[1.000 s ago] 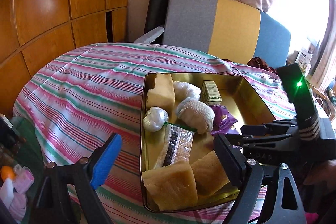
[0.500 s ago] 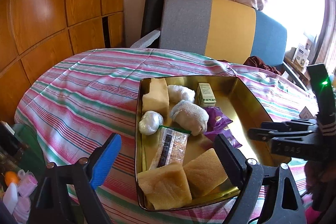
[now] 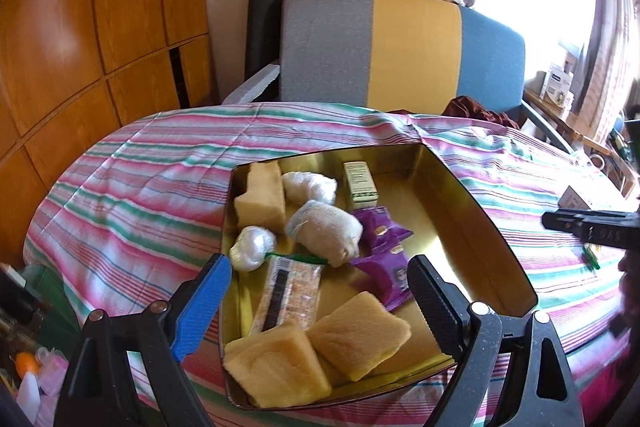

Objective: Organize objects
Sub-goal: 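Move both tools back to the white box and cracker packet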

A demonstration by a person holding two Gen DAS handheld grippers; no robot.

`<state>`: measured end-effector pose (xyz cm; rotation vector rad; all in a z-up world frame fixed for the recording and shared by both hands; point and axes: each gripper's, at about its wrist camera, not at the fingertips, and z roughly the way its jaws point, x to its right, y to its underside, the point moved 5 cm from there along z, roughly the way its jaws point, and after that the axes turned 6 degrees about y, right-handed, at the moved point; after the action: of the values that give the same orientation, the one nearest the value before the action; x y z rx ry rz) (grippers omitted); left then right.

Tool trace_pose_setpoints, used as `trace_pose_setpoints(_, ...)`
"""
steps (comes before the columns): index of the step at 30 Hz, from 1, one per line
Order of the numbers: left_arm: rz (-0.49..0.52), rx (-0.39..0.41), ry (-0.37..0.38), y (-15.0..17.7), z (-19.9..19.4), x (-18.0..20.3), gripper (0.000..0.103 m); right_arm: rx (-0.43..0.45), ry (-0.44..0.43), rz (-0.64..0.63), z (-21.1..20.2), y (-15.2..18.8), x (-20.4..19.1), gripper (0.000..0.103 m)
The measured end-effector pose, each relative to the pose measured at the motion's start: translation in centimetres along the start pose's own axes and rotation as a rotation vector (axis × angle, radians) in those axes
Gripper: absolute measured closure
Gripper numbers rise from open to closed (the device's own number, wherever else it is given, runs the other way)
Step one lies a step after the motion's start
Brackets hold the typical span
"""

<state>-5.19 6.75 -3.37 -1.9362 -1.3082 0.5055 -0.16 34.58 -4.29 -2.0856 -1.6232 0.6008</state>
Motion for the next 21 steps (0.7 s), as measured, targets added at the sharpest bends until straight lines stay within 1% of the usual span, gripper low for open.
trace_pose_setpoints(9, 0.075, -0.007, 0.05, -1.1, 0.9, 3.9, 0.013, 0.038, 0.133, 0.186, -2.3, 0.3, 10.7, 0.059)
trace_pose_setpoints(15, 0.127, -0.006, 0.087, -2.0, 1.4, 6.7, 0.013, 0.071, 0.219, 0.319, -3.4, 0.9, 17.0, 0.059)
trace_pose_setpoints(19, 0.162, -0.003, 0.114, -2.5, 1.7, 8.7, 0.013, 0.081, 0.272, 0.428, -3.3, 2.1, 20.8, 0.059)
trace_pose_setpoints(21, 0.181, -0.003, 0.126, -2.9, 1.8, 9.8, 0.013, 0.078, 0.278, 0.495, -3.0, 3.1, 22.4, 0.059)
